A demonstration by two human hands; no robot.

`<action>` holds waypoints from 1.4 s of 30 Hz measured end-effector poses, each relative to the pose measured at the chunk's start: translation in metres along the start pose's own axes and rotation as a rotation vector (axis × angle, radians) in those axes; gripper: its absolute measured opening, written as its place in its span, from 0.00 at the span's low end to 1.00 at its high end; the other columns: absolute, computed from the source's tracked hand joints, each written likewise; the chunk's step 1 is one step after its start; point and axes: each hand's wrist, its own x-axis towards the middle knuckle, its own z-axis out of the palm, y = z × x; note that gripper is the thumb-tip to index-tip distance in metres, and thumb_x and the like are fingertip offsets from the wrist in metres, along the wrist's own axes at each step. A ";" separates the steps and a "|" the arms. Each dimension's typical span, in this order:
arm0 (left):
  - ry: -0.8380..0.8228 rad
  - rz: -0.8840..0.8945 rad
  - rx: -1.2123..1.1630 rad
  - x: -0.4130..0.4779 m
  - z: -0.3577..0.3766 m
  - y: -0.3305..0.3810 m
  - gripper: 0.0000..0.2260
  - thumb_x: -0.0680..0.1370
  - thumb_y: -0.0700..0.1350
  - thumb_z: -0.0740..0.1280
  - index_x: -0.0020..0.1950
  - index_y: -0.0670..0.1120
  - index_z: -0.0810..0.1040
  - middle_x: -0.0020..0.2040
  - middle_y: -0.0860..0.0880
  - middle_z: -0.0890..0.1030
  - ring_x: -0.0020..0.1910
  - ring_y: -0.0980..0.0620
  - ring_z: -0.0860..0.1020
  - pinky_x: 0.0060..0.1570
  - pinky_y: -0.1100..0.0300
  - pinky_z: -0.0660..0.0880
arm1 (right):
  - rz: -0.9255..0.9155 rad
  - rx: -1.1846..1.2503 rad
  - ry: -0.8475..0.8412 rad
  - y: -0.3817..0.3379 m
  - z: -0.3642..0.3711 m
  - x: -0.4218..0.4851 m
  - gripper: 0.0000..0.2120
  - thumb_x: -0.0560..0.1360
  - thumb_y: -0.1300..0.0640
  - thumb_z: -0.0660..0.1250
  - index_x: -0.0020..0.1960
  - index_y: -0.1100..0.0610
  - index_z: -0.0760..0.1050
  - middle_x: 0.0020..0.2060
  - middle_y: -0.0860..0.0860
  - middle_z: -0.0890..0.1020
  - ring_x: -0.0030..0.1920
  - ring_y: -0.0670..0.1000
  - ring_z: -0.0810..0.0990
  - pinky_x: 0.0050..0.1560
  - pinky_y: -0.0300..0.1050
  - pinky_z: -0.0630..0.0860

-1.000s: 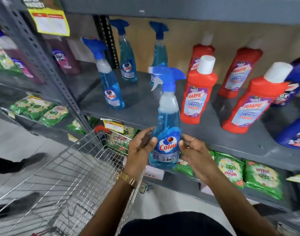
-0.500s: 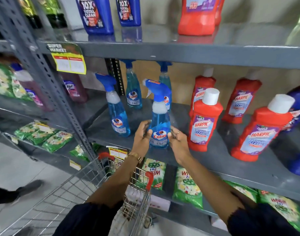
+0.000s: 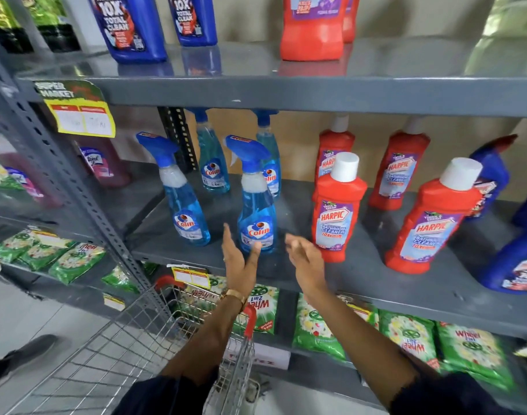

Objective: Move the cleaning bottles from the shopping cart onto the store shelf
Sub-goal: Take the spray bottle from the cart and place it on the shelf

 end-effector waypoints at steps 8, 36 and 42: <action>0.140 -0.019 0.135 0.008 0.034 0.009 0.55 0.58 0.48 0.81 0.75 0.50 0.48 0.72 0.41 0.60 0.72 0.42 0.62 0.72 0.43 0.62 | -0.134 -0.246 0.812 -0.004 -0.129 -0.042 0.34 0.64 0.47 0.77 0.62 0.60 0.67 0.53 0.58 0.72 0.55 0.53 0.73 0.57 0.46 0.70; -0.318 0.497 0.655 -0.166 0.200 0.043 0.22 0.74 0.58 0.61 0.64 0.49 0.70 0.62 0.45 0.78 0.64 0.44 0.74 0.73 0.47 0.56 | -0.031 -0.439 0.922 -0.015 -0.327 -0.010 0.59 0.53 0.51 0.83 0.73 0.65 0.54 0.68 0.63 0.69 0.68 0.59 0.69 0.68 0.46 0.64; -0.292 0.541 0.884 -0.168 0.210 0.036 0.18 0.73 0.55 0.60 0.59 0.49 0.75 0.59 0.46 0.80 0.61 0.44 0.77 0.69 0.46 0.58 | -0.024 -0.420 0.938 -0.011 -0.331 -0.011 0.50 0.51 0.49 0.83 0.66 0.61 0.64 0.60 0.60 0.78 0.59 0.58 0.77 0.60 0.51 0.73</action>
